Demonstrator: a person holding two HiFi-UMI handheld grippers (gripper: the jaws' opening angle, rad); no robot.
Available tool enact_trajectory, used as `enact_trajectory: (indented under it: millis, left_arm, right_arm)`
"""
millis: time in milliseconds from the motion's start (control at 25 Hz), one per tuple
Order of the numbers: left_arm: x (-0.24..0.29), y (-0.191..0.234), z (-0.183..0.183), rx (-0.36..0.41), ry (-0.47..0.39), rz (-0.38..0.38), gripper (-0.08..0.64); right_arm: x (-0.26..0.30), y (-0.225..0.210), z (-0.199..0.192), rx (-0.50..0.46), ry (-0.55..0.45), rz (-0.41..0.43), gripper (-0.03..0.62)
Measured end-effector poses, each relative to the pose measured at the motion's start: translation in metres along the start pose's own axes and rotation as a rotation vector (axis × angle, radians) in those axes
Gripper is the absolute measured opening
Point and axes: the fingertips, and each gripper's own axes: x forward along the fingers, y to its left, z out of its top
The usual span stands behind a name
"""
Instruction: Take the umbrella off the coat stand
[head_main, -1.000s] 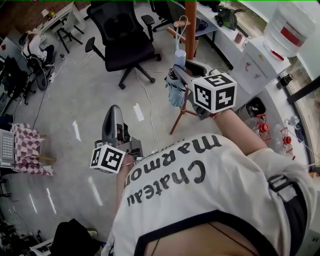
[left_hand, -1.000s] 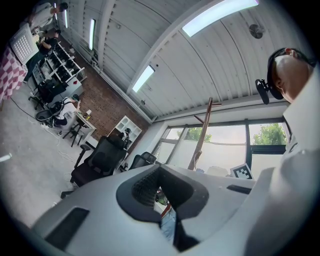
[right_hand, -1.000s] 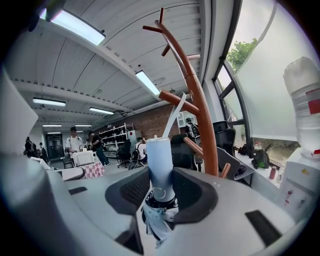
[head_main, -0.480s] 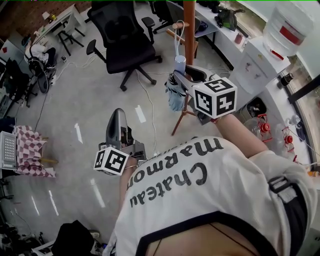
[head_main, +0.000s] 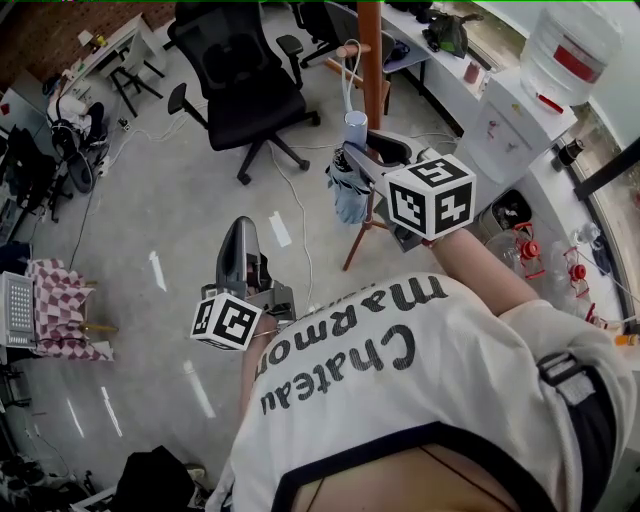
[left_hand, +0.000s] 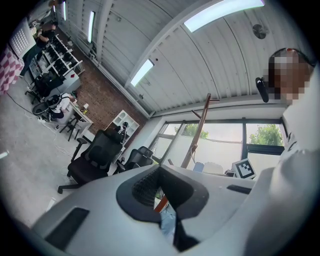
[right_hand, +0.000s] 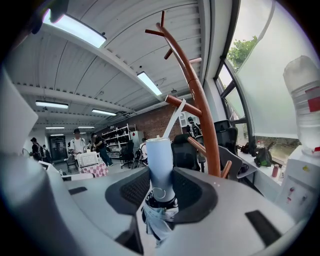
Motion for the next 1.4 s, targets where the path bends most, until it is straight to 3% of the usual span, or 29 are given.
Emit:
enact_trajectory:
  millis: [1400]
  left_arm:
    - [-0.010,-0.001,0.005,0.012,-0.022,-0.001,0.021]
  right_arm:
    - [-0.003,0.031,0.009,-0.017,-0.027,0.090,0.153]
